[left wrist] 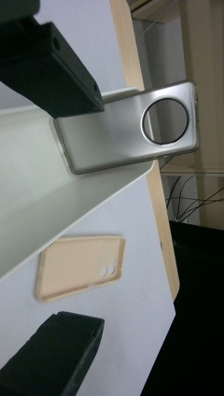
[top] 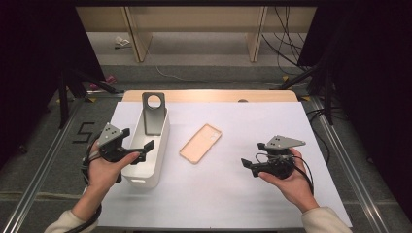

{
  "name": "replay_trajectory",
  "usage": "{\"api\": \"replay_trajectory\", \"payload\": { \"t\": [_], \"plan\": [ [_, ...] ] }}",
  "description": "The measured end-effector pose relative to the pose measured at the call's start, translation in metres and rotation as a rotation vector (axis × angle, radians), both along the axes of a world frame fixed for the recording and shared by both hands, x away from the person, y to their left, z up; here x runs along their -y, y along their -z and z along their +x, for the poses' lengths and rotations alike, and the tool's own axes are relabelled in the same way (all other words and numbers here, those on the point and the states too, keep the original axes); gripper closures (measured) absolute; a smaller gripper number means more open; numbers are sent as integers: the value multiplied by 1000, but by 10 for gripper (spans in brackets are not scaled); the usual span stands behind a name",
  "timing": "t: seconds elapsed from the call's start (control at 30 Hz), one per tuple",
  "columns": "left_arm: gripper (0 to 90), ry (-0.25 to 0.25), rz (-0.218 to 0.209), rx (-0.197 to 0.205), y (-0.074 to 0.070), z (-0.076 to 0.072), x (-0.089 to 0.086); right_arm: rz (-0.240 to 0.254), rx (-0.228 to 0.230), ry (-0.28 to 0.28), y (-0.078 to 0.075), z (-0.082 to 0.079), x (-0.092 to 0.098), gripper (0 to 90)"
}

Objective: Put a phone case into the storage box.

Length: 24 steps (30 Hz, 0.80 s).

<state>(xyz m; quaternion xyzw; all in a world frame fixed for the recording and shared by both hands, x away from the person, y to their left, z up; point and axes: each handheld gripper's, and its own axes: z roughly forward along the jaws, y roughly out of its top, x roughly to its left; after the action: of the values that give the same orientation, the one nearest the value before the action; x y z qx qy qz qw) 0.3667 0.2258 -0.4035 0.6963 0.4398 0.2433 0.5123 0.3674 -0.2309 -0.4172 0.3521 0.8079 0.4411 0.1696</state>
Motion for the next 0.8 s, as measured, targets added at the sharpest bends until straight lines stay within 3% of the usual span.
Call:
{"api": "replay_trajectory", "payload": {
  "t": [0.3,0.5,0.6,0.8],
  "plan": [
    [6,22,0,14,0,-12,4,-3,1,-4,0,0,-2,163],
    [17,22,-5,8,4,-16,5,-2,-5,-21,1,4,-14,168],
    [20,33,1,7,5,-18,7,-5,-9,-47,2,7,-24,244],
    [25,46,1,-4,7,-19,11,-29,-12,-101,4,16,-53,512]
  ]
}}
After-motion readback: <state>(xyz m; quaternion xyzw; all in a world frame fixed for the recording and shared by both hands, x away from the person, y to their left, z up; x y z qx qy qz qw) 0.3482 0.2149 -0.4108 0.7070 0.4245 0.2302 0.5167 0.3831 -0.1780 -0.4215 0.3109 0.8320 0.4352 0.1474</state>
